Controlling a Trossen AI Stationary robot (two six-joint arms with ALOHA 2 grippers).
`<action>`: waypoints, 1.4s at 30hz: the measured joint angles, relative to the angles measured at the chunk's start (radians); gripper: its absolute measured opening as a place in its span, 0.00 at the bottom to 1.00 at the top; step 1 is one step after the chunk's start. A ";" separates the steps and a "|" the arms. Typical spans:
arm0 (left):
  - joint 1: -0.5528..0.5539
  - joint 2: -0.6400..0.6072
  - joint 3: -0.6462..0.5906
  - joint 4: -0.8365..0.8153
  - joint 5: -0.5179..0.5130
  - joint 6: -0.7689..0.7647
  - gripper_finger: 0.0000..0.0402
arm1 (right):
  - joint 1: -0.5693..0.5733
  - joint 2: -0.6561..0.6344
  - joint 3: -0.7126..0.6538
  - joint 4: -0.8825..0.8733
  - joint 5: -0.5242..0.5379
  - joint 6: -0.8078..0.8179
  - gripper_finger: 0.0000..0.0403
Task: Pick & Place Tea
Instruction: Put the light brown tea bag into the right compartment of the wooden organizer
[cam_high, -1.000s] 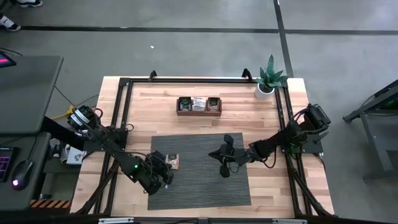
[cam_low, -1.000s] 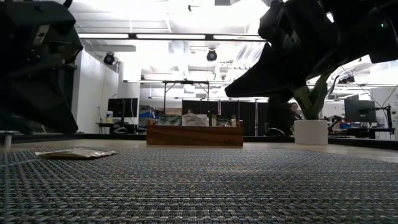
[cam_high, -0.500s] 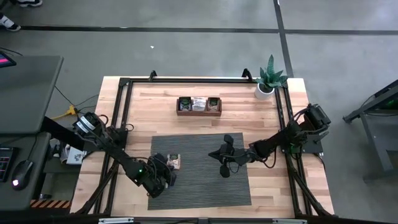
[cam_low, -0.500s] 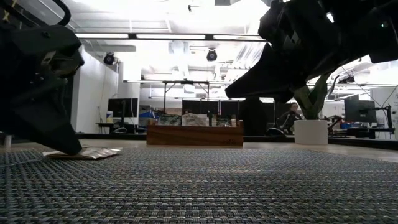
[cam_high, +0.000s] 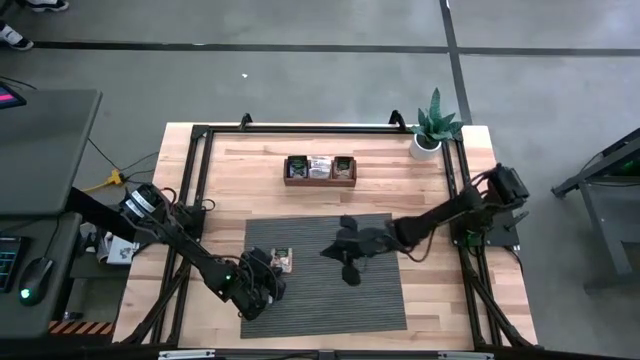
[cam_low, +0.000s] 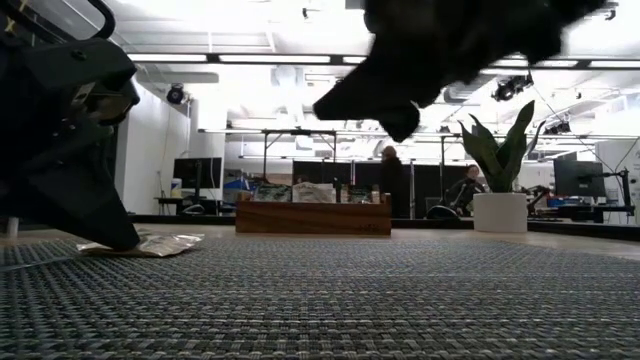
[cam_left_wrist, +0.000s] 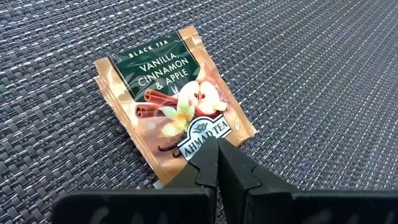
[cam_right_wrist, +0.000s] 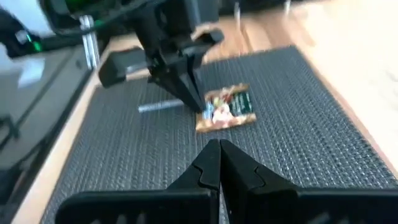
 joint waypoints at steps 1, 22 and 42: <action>0.000 0.000 0.000 0.000 -0.001 0.000 0.00 | -0.016 0.000 0.039 -0.076 -0.030 -0.005 0.00; -0.002 0.049 -0.001 -0.024 -0.092 0.071 0.00 | -0.331 0.192 0.392 -0.446 -0.563 -0.130 0.12; 0.000 0.056 -0.002 0.000 -0.120 0.211 0.00 | -0.319 0.388 0.402 -0.206 -0.613 -0.023 0.42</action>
